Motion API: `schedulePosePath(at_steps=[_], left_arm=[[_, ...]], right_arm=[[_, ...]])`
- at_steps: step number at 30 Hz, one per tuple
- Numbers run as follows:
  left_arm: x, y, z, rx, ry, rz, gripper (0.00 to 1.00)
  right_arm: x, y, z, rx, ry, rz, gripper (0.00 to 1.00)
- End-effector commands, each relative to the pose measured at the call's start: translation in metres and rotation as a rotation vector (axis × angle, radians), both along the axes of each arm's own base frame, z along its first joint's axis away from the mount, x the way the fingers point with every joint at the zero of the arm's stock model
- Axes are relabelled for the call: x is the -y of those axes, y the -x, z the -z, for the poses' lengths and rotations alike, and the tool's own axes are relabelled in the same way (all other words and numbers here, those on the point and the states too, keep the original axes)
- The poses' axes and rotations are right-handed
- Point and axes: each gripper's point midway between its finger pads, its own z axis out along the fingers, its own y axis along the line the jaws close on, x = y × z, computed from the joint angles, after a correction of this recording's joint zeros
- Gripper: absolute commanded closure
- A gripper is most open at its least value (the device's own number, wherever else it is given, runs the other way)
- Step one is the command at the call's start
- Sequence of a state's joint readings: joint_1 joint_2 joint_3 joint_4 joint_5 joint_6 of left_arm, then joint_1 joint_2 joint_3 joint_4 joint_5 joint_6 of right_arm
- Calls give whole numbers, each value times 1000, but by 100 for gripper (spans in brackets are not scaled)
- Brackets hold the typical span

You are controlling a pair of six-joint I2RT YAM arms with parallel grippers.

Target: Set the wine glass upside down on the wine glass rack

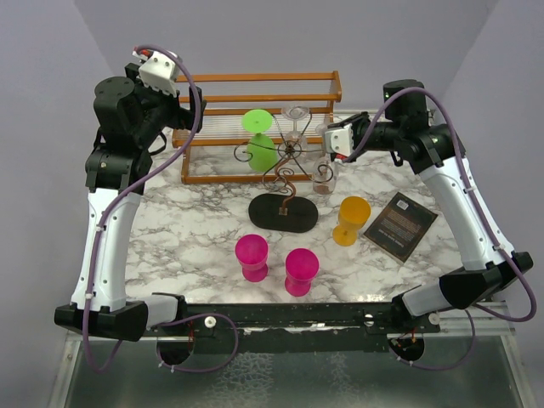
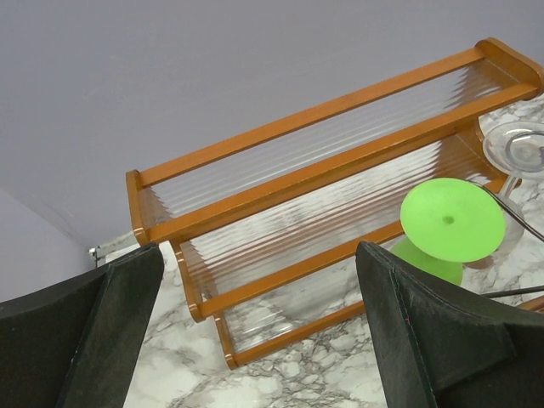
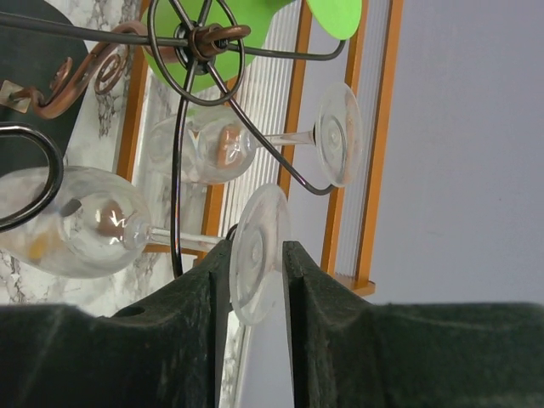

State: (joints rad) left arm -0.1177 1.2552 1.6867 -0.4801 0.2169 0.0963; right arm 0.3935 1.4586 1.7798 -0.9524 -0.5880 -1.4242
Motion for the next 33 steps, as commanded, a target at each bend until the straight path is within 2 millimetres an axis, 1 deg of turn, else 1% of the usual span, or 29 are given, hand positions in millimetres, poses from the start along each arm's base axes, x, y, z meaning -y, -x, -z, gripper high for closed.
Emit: schedulePosePath(at_steps=[1,7,12,14,15,17,18,22,23,25,26,27,30,33], left_arm=[[0,8,-12,53,-11,17,1],[0,9,-6,45,-23,18,1],[0,9,-3,42,-27,22,1],[0,9,-1,40,-27,24,1],[0,9,-1,39,-27,25,1],[1,10,-1,38,-24,28,1],[1,11,0,37,-24,29,1],[1,12,0,35,-21,30,1],[1,12,0,34,-20,31,1],[2,12,0,32,-16,34,1],[2,12,1,30,-15,33,1],[2,12,1,30,-13,35,1],[2,11,3,22,-13,34,1],[3,10,4,18,-13,34,1]], right_arm=[[-10,20,-14,-12,-59,-67,69],[-11,33,-22,-35,-91,-87,63],[-12,53,-39,-100,-181,-82,54],[-10,61,-48,-145,-245,-47,41],[-8,64,-52,-177,-282,-16,35],[0,67,-64,-196,-364,72,31],[5,67,-67,-206,-397,119,30],[32,71,-80,-176,-538,304,29],[40,73,-80,-166,-567,340,29],[54,77,-76,-162,-596,400,23],[63,78,-72,-167,-600,435,19],[72,79,-65,-178,-597,470,18],[95,84,-41,-214,-587,572,18],[114,90,-13,-276,-597,669,18]])
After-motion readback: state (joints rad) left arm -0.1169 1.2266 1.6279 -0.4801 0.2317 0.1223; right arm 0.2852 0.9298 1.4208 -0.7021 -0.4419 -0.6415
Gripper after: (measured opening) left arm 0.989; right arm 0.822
